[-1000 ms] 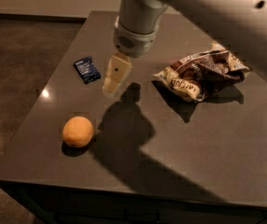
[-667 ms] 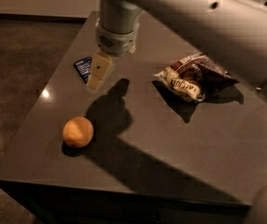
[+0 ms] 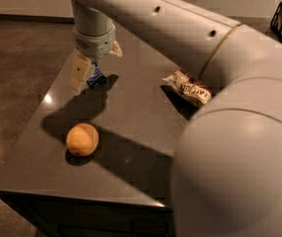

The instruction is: Pick rxbar blueberry

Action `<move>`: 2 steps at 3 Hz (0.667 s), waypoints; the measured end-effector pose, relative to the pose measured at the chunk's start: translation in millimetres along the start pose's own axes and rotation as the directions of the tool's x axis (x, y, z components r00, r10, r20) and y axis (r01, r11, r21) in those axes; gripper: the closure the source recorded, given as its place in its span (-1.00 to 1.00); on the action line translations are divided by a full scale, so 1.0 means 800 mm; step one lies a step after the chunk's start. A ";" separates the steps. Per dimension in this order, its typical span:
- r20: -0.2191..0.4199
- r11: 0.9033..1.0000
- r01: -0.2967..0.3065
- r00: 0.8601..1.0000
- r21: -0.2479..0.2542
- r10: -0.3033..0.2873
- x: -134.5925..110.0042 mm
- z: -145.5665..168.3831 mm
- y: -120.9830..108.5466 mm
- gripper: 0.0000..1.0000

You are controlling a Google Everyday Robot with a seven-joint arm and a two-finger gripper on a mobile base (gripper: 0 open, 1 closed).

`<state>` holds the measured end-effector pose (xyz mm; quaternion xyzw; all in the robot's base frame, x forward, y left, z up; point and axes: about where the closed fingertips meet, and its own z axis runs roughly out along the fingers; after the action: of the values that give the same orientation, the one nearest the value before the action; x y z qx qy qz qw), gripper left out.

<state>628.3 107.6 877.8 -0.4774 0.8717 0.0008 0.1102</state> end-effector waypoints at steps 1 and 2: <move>-0.037 1.000 -0.009 0.999 0.000 0.009 -0.029 0.025 -0.014 -1.00; -0.065 1.000 -0.018 0.998 -0.007 0.018 -0.045 0.050 -0.029 -1.00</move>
Offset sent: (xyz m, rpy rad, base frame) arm 0.0646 0.0205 -0.0421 -0.0894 0.0882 -0.0393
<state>674.3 129.2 848.1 -0.4698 0.8791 -0.0106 0.0798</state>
